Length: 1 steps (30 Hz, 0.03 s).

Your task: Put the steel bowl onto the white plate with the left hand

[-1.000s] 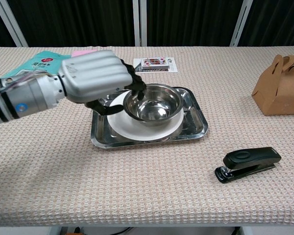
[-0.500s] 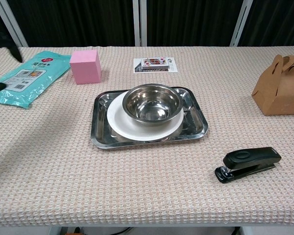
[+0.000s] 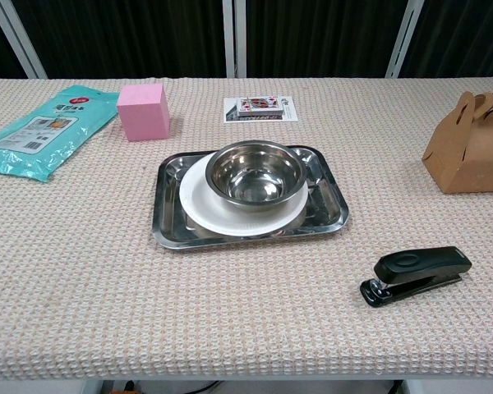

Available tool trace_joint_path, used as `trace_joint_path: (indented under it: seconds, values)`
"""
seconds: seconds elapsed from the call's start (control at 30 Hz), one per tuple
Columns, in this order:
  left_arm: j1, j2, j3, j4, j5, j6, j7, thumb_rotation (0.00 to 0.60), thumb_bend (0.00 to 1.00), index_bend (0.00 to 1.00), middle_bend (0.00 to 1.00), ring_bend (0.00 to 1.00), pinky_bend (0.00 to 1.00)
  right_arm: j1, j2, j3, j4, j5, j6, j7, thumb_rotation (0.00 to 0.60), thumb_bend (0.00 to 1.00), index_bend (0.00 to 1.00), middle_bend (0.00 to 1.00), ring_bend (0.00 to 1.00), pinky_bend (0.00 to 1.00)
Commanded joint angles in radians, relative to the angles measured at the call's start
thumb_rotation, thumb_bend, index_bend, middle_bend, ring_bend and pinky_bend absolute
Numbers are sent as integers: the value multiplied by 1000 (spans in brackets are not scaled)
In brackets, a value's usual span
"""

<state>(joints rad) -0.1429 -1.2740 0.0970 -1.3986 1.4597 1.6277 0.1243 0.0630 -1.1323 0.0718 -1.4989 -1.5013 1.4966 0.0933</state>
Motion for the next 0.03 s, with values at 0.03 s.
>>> trace_joint_path:
  seconds: [0.03]
  values:
    - [11,10,-5,7,23,9,-22,596,0,180,171,97,181,-3,2,-2,-2,0,2,2,600,176,0,0,0,0]
